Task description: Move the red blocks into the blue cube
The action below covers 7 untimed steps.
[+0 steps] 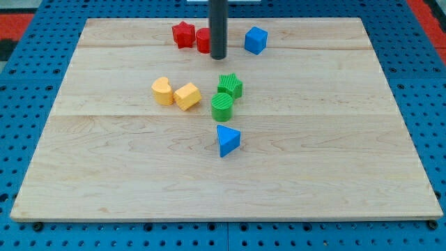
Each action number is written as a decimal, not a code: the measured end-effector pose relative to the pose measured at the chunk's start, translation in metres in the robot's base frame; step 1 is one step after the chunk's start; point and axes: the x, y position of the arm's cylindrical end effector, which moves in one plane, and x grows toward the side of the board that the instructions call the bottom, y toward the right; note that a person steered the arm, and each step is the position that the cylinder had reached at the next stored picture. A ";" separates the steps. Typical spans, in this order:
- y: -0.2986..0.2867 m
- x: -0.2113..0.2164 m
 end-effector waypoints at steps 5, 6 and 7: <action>-0.053 -0.054; -0.055 -0.053; -0.103 -0.047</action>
